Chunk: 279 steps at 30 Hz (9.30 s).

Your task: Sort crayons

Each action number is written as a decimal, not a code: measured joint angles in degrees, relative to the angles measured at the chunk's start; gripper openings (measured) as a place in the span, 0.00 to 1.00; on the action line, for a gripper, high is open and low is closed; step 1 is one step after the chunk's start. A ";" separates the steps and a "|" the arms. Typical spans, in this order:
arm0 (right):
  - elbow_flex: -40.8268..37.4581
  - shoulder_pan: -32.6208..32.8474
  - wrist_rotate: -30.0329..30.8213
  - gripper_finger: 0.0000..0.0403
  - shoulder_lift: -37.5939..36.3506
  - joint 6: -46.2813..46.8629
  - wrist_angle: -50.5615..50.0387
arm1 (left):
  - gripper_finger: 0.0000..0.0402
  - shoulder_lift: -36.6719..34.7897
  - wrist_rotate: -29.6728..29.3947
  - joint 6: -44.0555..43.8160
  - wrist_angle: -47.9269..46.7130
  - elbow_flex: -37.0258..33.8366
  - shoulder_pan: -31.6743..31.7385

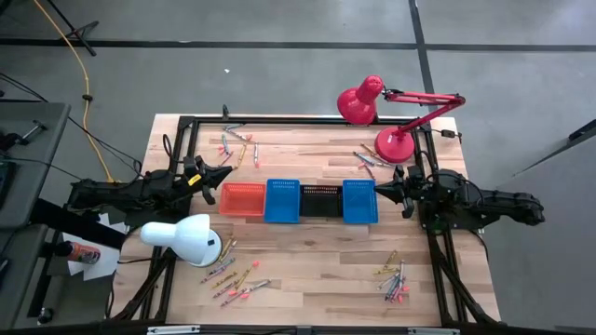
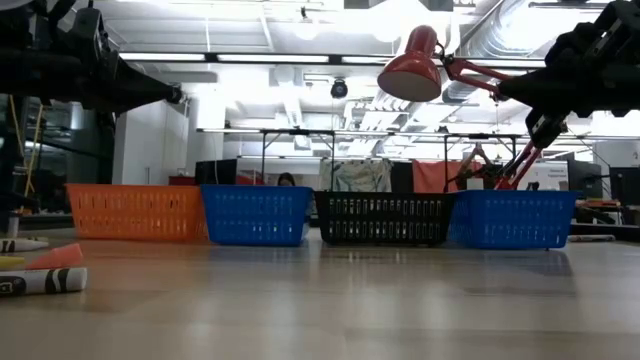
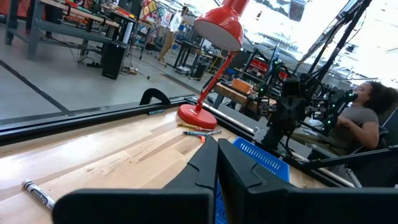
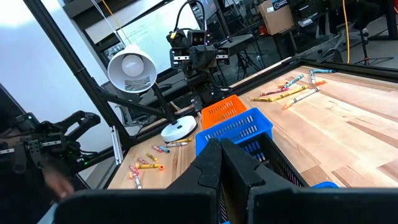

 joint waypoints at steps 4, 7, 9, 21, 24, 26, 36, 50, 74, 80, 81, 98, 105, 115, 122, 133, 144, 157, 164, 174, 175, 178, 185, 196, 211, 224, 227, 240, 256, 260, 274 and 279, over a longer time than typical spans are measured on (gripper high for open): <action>0.00 0.02 -0.01 0.00 0.00 -0.02 0.01 | 0.00 0.01 0.00 -0.01 0.00 0.01 0.00; -0.02 0.00 0.00 0.00 -0.01 0.00 0.00 | 0.00 0.01 -0.01 -0.01 0.00 0.01 -0.01; -0.01 0.02 -0.01 0.00 -0.01 -0.02 0.01 | 0.00 0.00 0.00 0.00 -0.02 0.02 -0.02; -0.01 0.02 0.00 0.00 -0.01 0.00 0.00 | 0.00 0.02 -0.01 -0.02 -0.02 0.00 0.00; -0.02 0.01 0.00 0.00 -0.01 -0.02 0.01 | 0.00 0.01 -0.01 0.00 -0.01 0.00 0.00; -0.02 0.02 0.01 0.00 0.00 -0.02 0.01 | 0.00 0.00 -0.02 -0.02 -0.02 0.02 0.00; -0.02 0.00 0.01 0.00 0.00 0.00 -0.01 | 0.00 0.00 0.00 0.00 0.00 0.02 0.00; -0.02 0.01 0.00 0.00 -0.01 -0.02 0.01 | 0.00 0.02 -0.01 -0.02 0.00 0.01 -0.02; 8.34 0.20 19.61 0.01 9.35 20.35 22.13 | 0.00 0.00 -0.02 -0.02 -0.02 0.00 0.00; 29.05 0.22 15.43 0.12 26.08 9.98 -10.90 | 0.00 0.00 -0.02 -0.01 -0.01 0.02 -0.02; 32.95 0.22 14.93 0.15 29.35 8.34 -18.60 | 0.00 0.02 -0.02 -0.02 -0.02 0.02 0.00; 53.13 -5.49 12.58 0.41 74.52 -18.89 -87.26 | 0.00 0.00 0.00 -0.02 0.00 0.00 0.00; 48.32 -8.70 14.17 0.41 80.94 -32.63 -80.24 | 0.00 0.02 0.00 0.00 -0.01 0.02 0.00; 39.18 -10.51 14.90 0.41 80.48 -45.34 -70.79 | 0.00 0.00 -0.02 0.00 -0.02 0.01 -0.02; 36.79 -10.51 16.15 0.41 80.47 -47.75 -64.36 | 0.00 0.00 -0.01 0.00 -0.02 0.01 -0.02; 36.16 -11.19 17.52 0.41 80.59 -53.26 -55.13 | 0.00 0.01 -0.01 -0.01 -0.02 0.01 -0.01; 32.52 -13.18 17.30 0.40 80.48 -54.07 -53.65 | 0.00 0.02 0.00 0.00 -0.02 0.00 -0.02; 32.46 -13.10 17.12 0.05 80.56 -54.01 -53.12 | 0.00 0.00 -0.01 -0.01 -0.02 0.02 0.00; 38.24 -13.01 18.34 0.01 79.95 -53.83 -60.43 | 0.00 0.00 -0.02 -0.02 -0.02 0.02 0.00; 55.82 -12.92 10.18 0.00 71.94 -41.76 -67.71 | 0.00 0.00 0.00 -0.02 -0.02 0.00 0.00; 56.89 -12.65 8.67 0.00 70.47 -37.89 -67.17 | 0.00 0.00 0.00 0.00 -0.02 0.02 -0.02; 58.05 -11.01 5.98 0.00 65.17 -27.95 -60.84 | 0.00 0.01 -0.02 -0.01 -0.02 0.01 0.00; 52.66 -4.75 8.03 0.00 51.57 -9.62 -43.03 | 0.00 0.00 -0.02 0.18 0.03 0.02 -0.01; 37.83 4.35 9.35 0.00 43.30 -0.09 -13.53 | 0.00 0.02 -0.41 -2.08 3.97 0.02 0.09; 36.30 5.27 9.38 0.00 43.36 -1.50 -7.49 | 0.00 5.80 2.78 -3.12 14.64 3.40 0.46; 36.30 5.27 8.19 0.00 43.36 -3.58 -6.17 | 0.00 30.93 15.37 11.06 10.73 22.32 7.28; 36.30 5.27 8.06 0.00 43.36 -4.15 -6.25 | 0.00 35.75 20.64 10.39 10.59 24.06 9.45; 36.30 5.29 7.84 0.00 49.03 -5.00 -21.27 | 0.00 40.81 20.89 10.08 18.56 24.83 11.10; 36.41 3.75 5.43 0.00 87.27 -7.28 41.10 | 0.00 40.78 18.93 10.10 20.72 24.83 11.10; 39.64 3.74 5.67 0.00 95.82 -3.83 48.51 | 0.00 40.78 18.91 10.10 20.69 24.81 11.10; 54.48 3.31 5.34 0.11 106.86 -5.01 35.10 | 0.00 40.78 18.88 10.12 20.64 24.81 11.08; 57.94 2.99 5.05 0.23 106.86 -4.87 26.86 | 0.00 40.78 18.10 10.12 20.63 24.81 11.08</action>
